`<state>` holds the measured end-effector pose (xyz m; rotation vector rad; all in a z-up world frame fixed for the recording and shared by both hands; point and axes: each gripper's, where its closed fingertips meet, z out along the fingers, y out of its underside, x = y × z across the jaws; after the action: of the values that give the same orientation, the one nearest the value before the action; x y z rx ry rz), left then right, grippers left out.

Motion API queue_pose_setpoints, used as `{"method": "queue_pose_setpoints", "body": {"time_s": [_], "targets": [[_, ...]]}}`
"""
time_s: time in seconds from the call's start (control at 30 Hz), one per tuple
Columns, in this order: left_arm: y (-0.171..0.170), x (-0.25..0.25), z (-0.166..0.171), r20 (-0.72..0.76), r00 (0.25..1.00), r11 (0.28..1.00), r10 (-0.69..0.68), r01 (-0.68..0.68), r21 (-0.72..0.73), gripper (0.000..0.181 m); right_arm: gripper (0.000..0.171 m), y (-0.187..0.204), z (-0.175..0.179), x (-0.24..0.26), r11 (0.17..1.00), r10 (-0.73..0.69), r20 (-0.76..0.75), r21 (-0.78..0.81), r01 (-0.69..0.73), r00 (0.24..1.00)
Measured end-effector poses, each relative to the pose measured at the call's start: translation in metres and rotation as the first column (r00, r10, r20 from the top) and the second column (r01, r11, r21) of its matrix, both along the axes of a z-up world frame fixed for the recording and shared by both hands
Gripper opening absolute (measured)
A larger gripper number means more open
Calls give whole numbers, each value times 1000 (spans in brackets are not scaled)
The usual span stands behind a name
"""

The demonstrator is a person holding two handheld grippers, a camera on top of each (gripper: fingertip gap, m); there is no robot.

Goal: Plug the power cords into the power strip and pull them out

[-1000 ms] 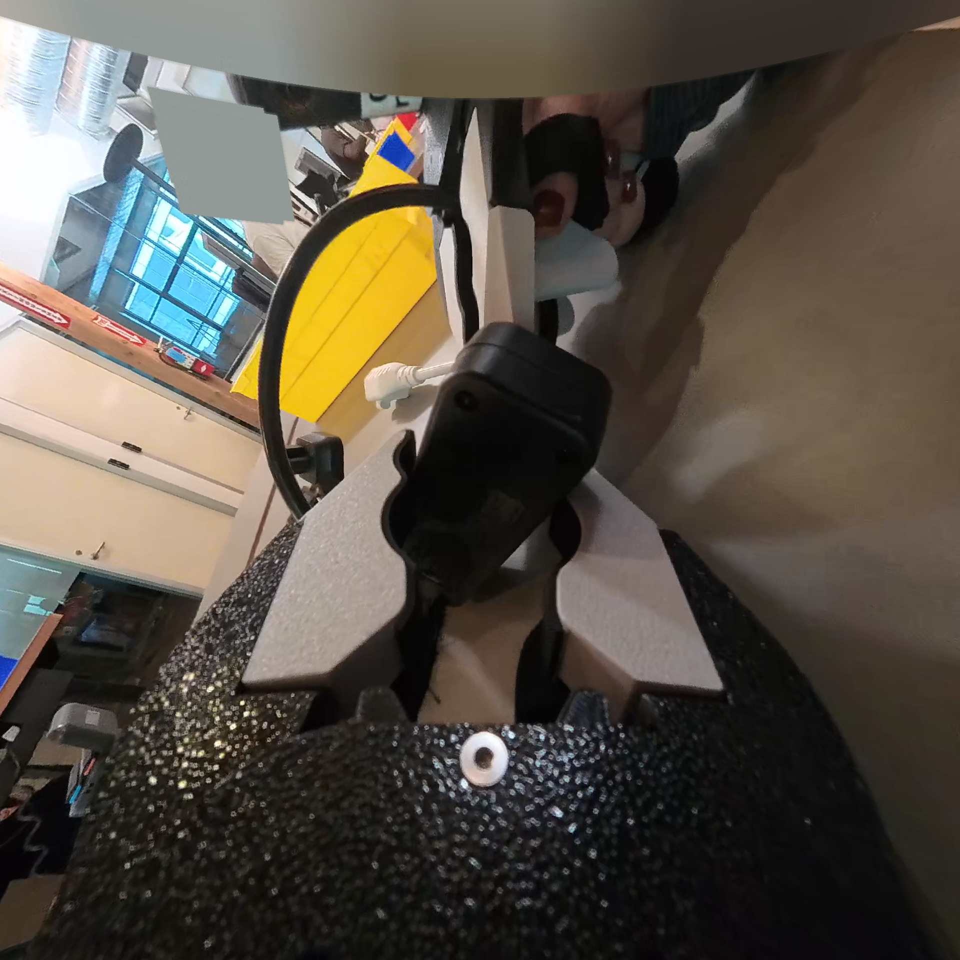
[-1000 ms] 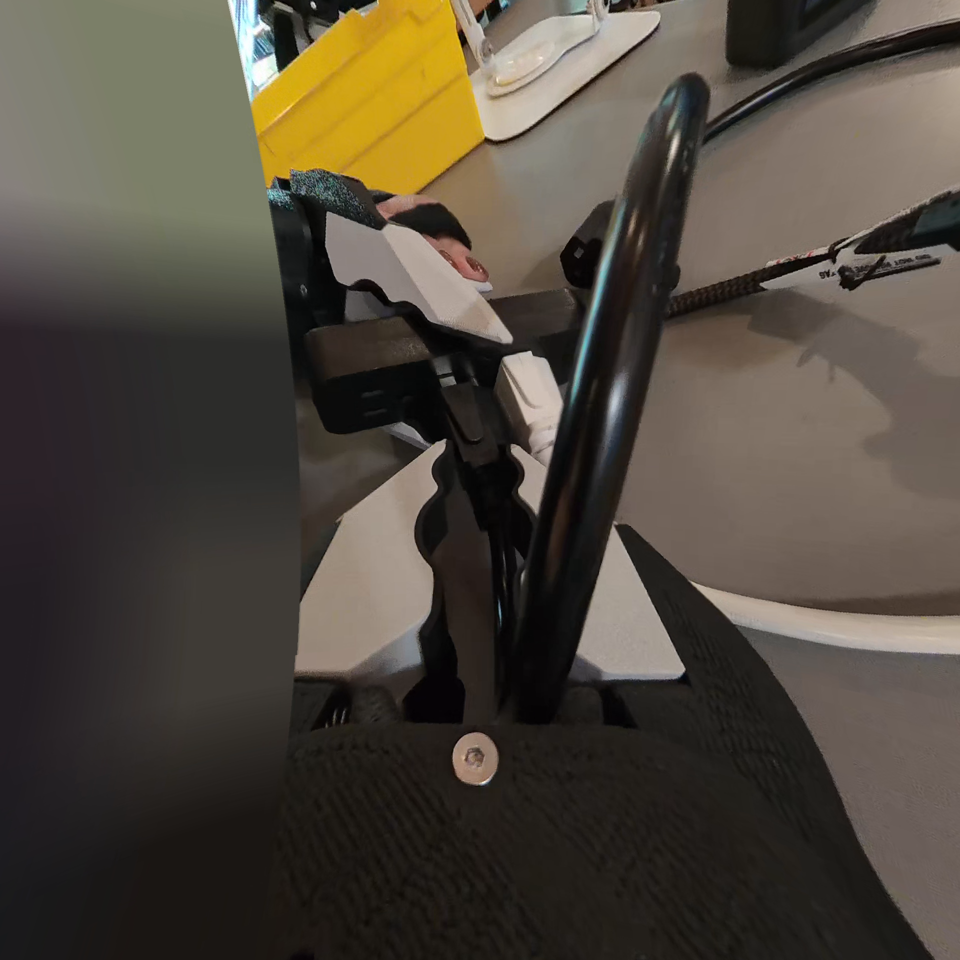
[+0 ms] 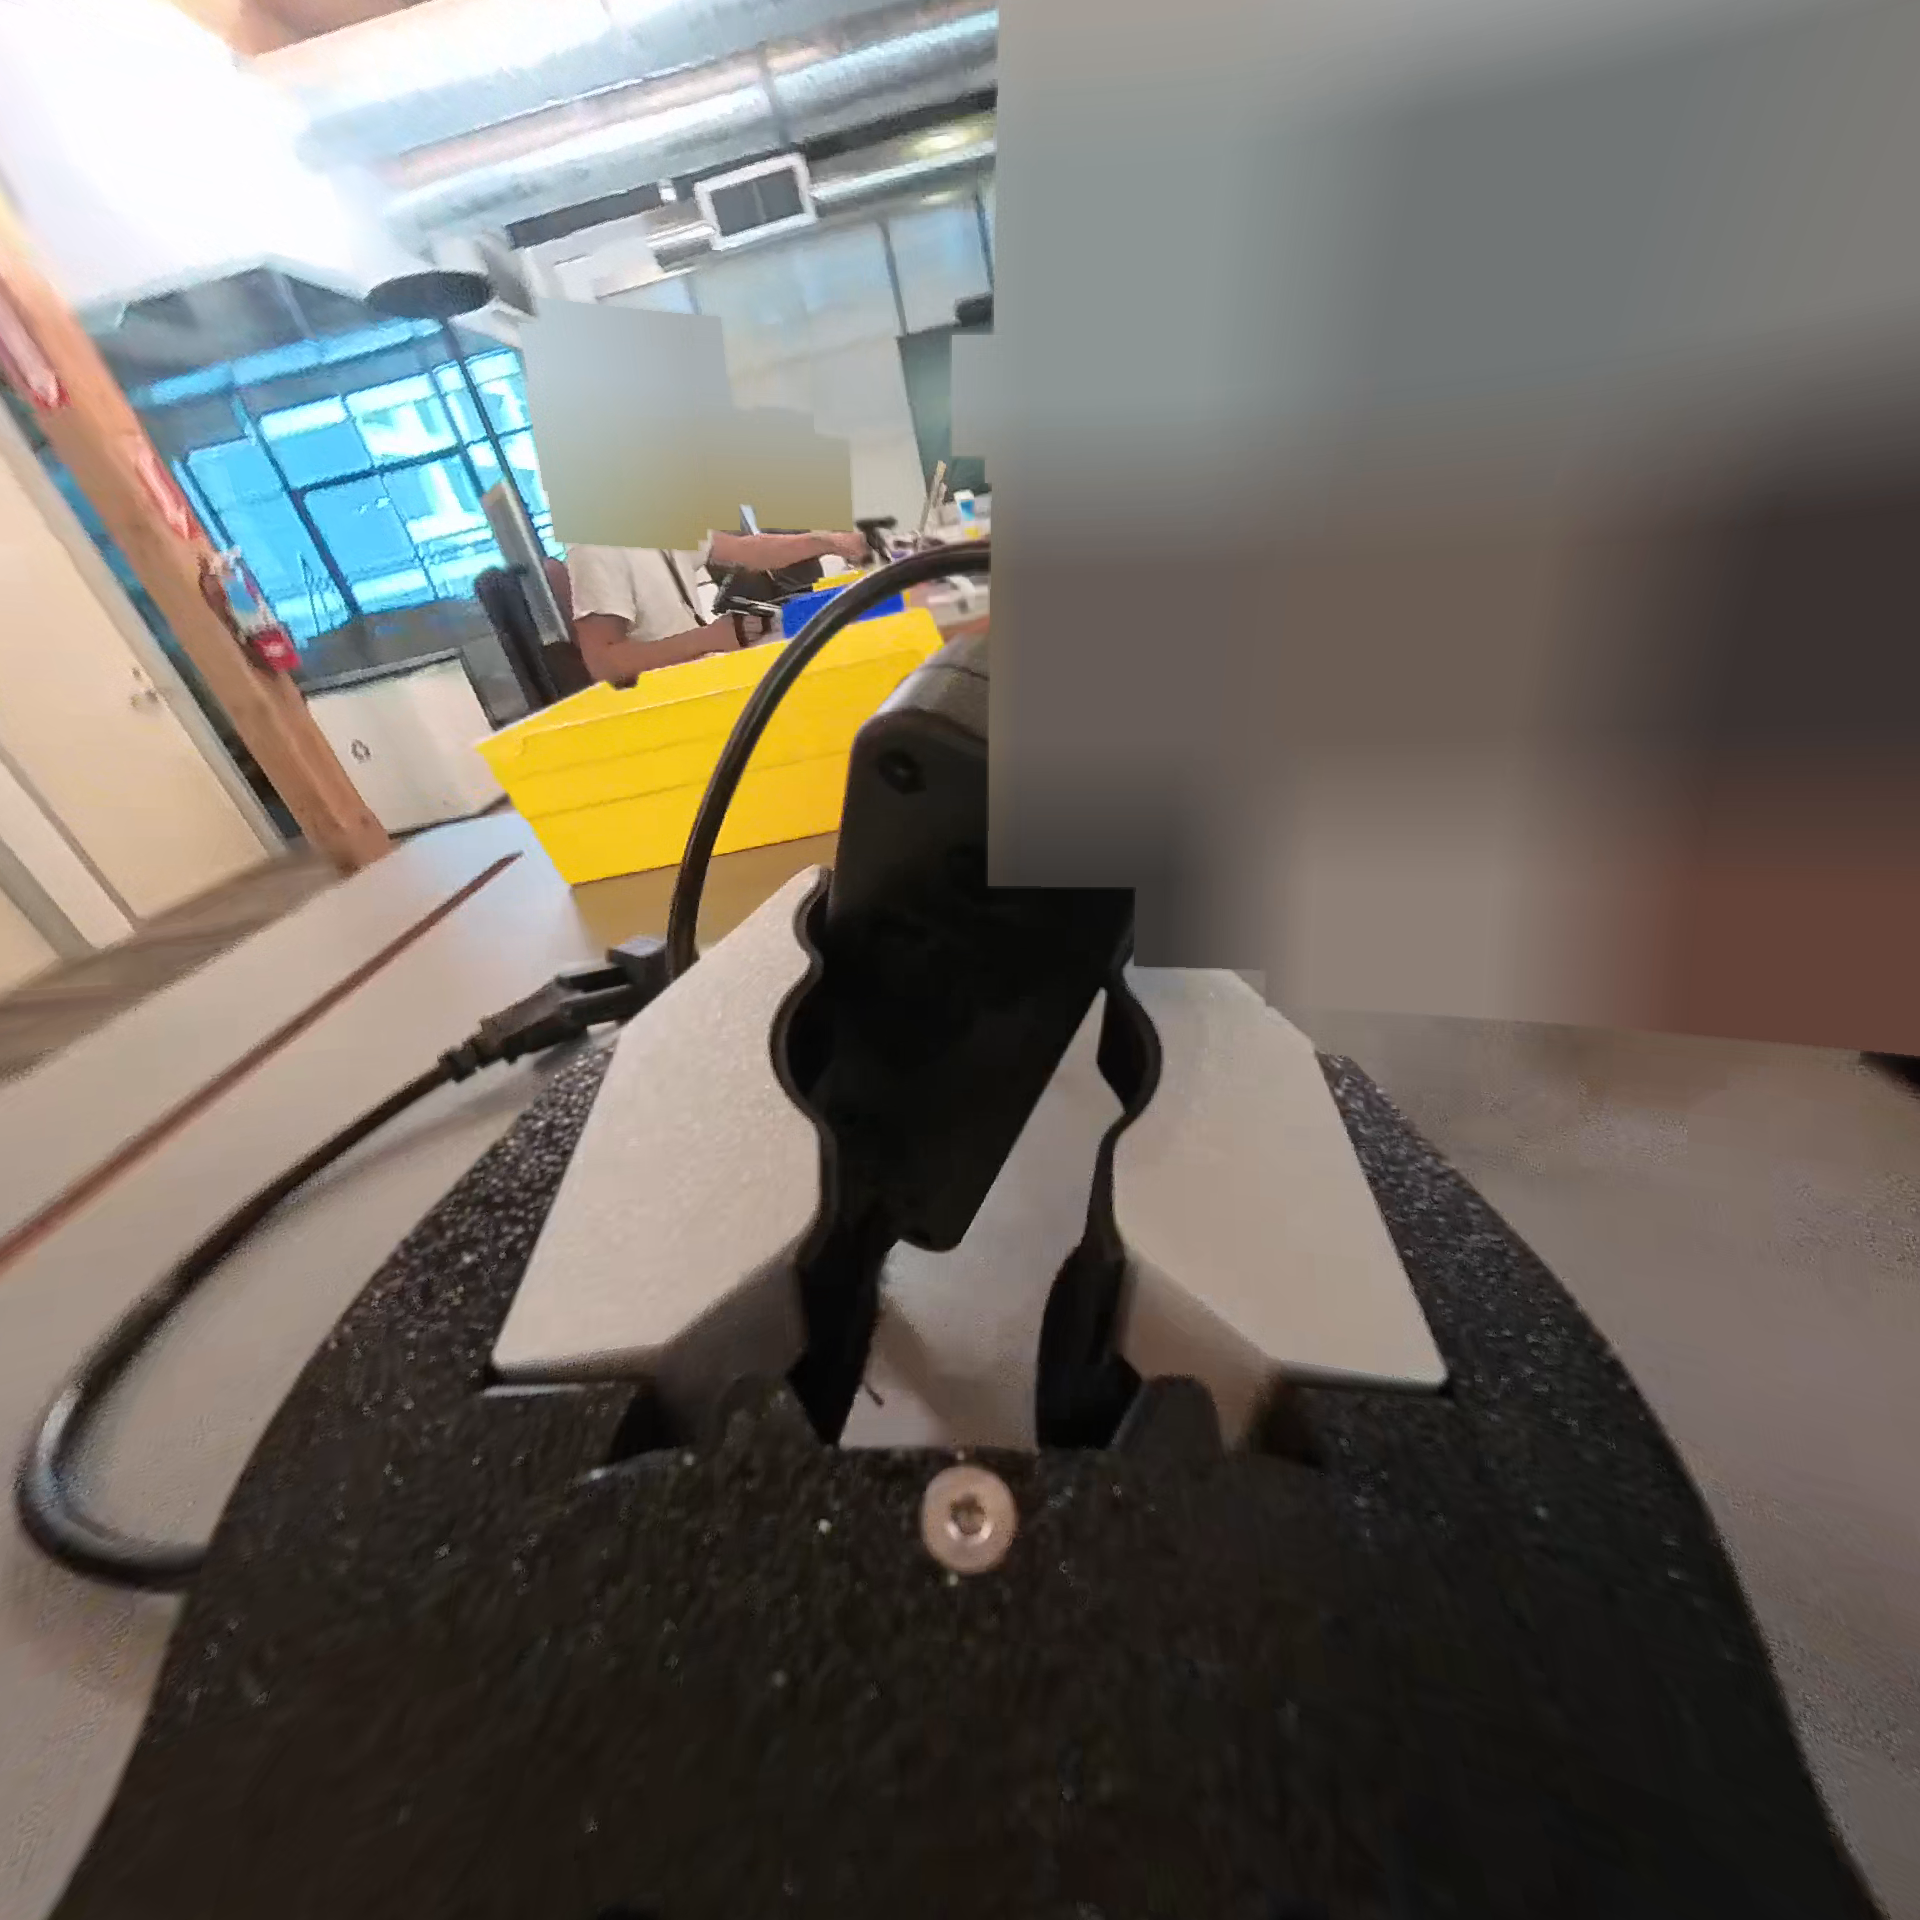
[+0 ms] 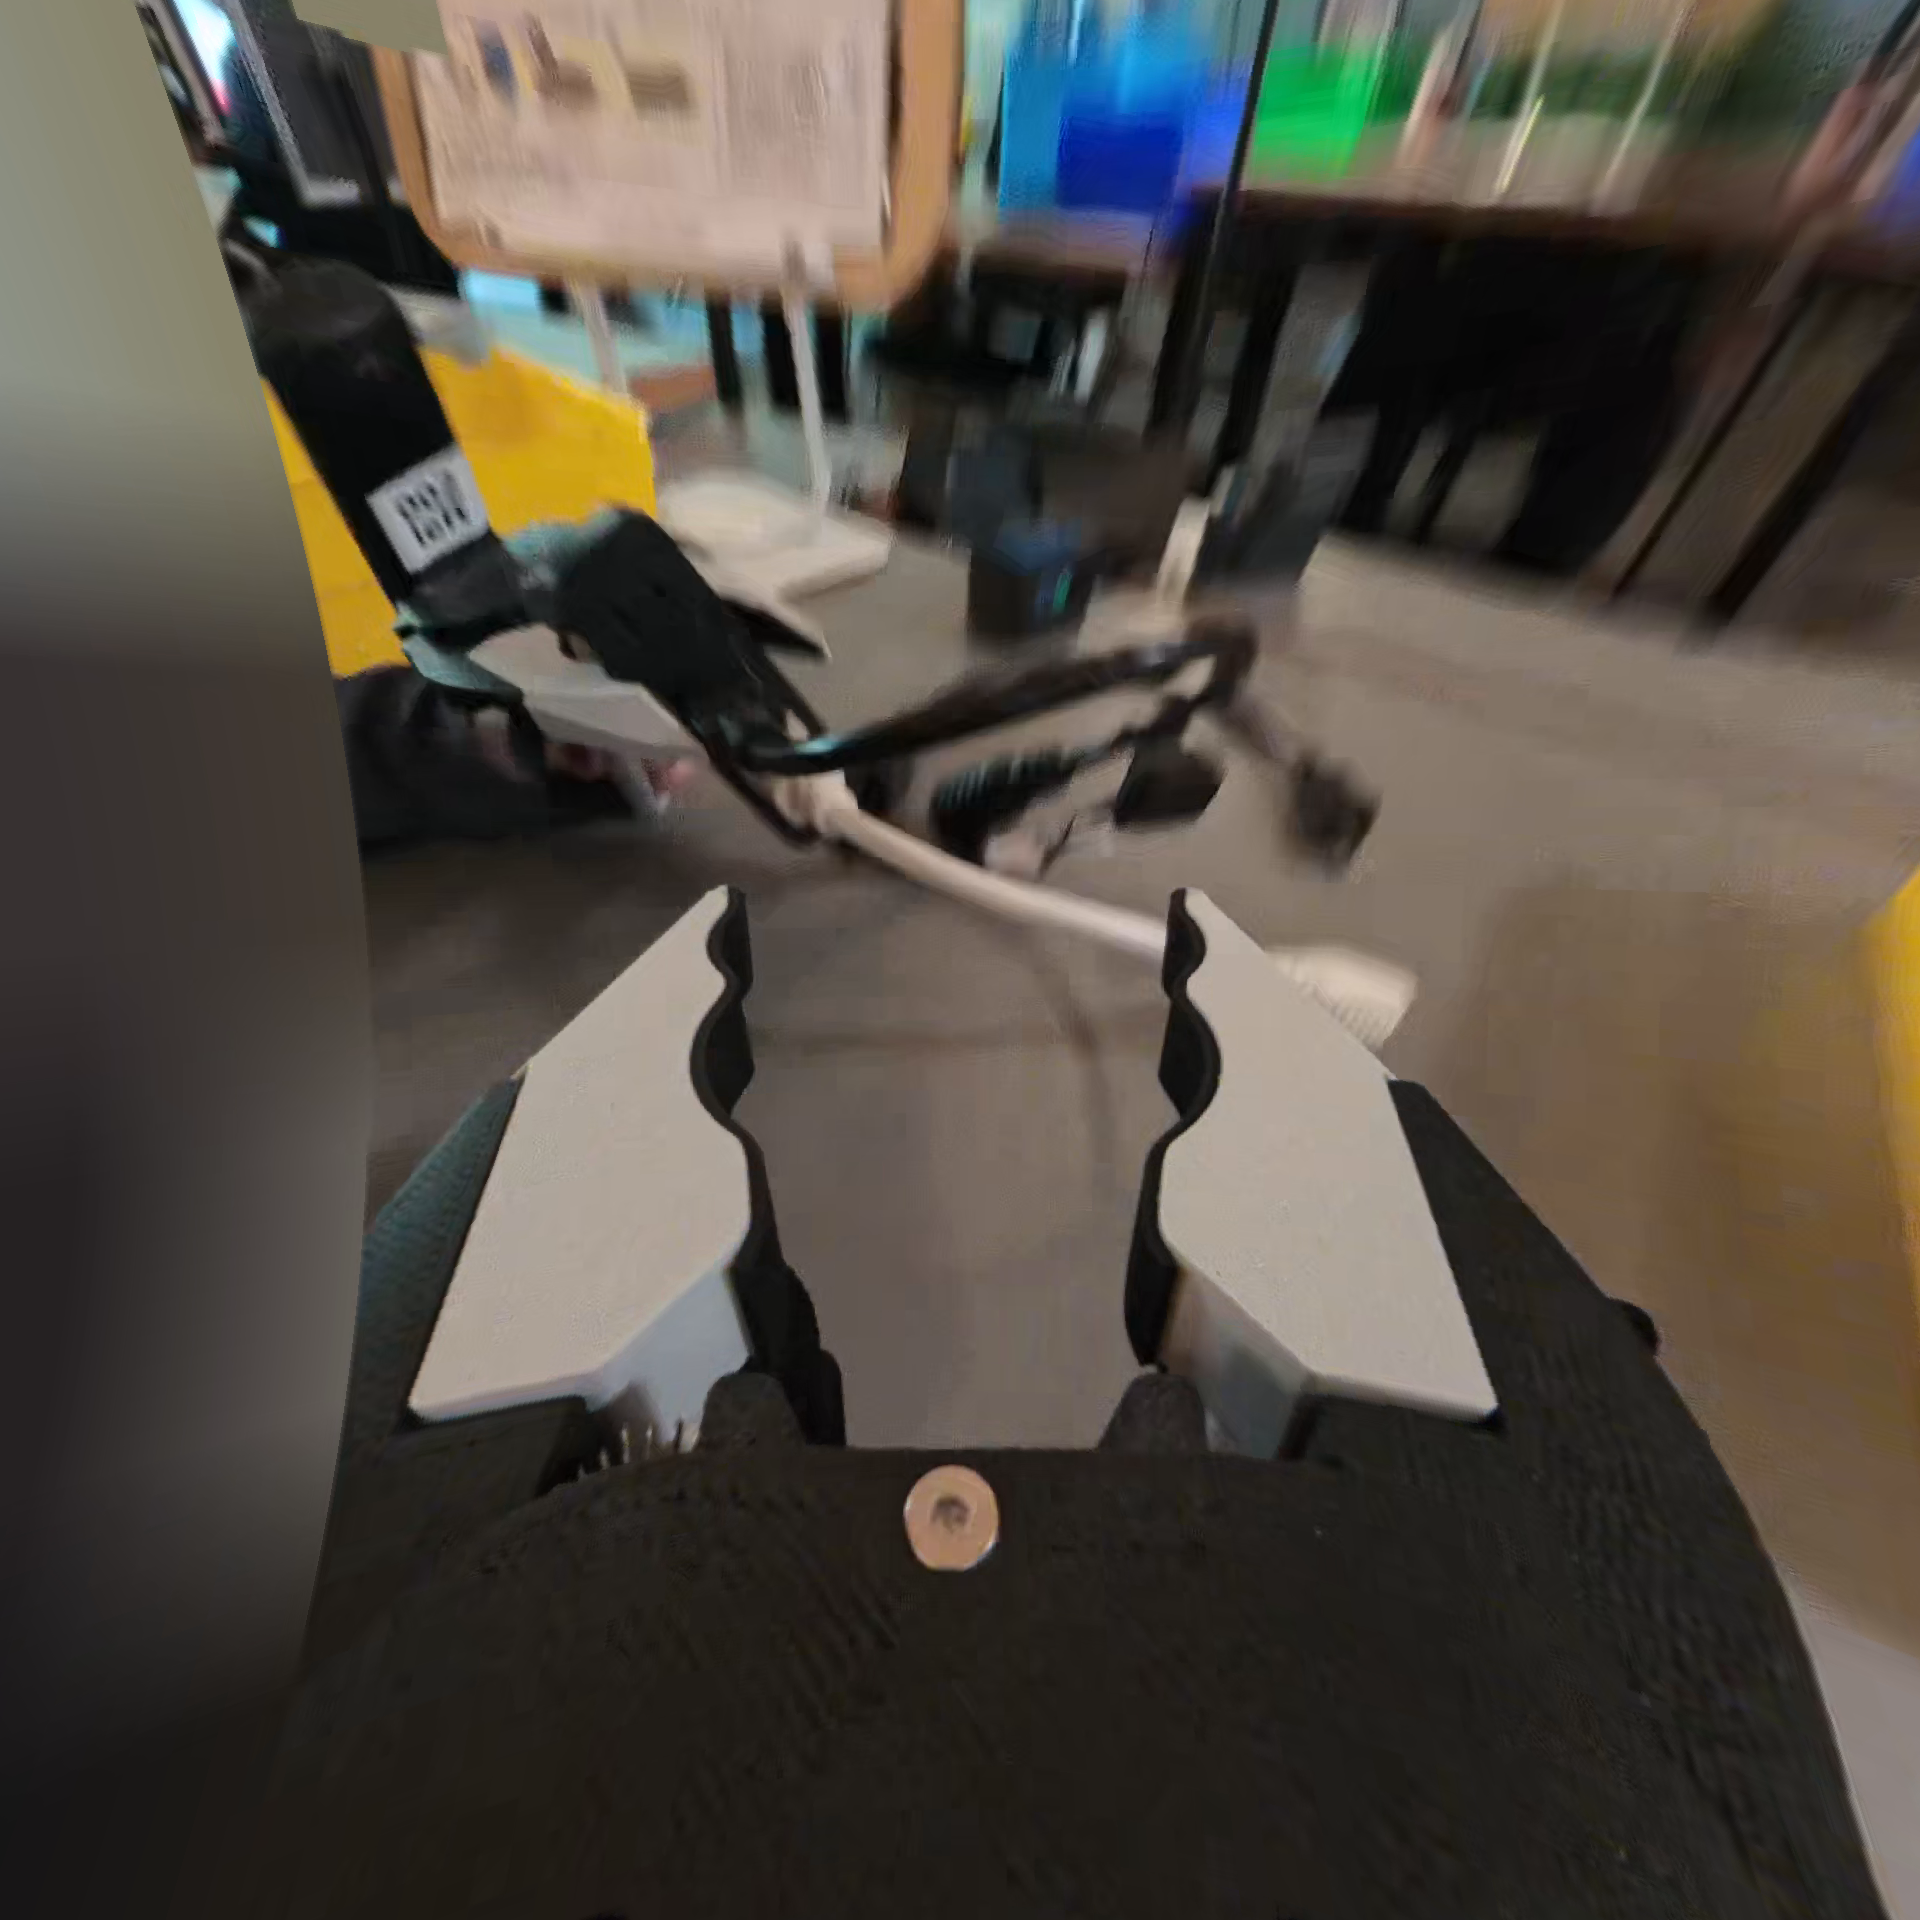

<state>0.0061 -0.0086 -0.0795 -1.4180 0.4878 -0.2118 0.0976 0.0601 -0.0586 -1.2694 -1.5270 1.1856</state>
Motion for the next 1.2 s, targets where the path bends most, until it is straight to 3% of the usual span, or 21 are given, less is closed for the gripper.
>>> {"method": "queue_pose_setpoints", "body": {"time_s": [0.1, 0.2, 0.43, 0.5, 0.6, 0.73, 0.8, 0.97, 1.2], "targets": [[3, -10, 6, 126, 992, 999, -1, 7, -47, 49, 72, -35, 37, 5, 938, 69, -265, 346, 28, 962], [0, -10, 10, 181, 983, 995, -39, 54, -83, 49, 65, -62, 28, -14, 858, 115, -187, 514, -3, 976], [-11, -1, 10, 178, 976, 985, -123, 142, -99, 49, 54, -69, -3, -58, 837, 146, 62, 525, -156, 987], [-11, -3, 11, 190, 974, 986, -119, 139, -95, 49, 49, -80, -3, -62, 818, 186, 64, 543, -190, 981], [-11, -4, 11, 192, 974, 986, -120, 140, -92, 49, 43, -78, -2, -70, 762, 135, 58, 632, -141, 989], [-12, -3, 10, 188, 974, 986, -126, 144, -86, 49, 37, -86, -5, -74, 863, 172, 109, 463, -203, 979], [-12, -3, 10, 197, 971, 985, -133, 153, -85, 49, 19, -85, 0, -75, 886, 200, 85, 410, -217, 976], [-12, -5, 9, 217, 966, 984, -137, 159, -85, 49, 0, -86, 3, -80, 883, 264, 47, 389, -261, 963], [-25, 1, 2, 169, 957, 963, -237, 255, -89, 56, 0, -81, 3, -83, 878, 301, 17, 386, -284, 954]]}}
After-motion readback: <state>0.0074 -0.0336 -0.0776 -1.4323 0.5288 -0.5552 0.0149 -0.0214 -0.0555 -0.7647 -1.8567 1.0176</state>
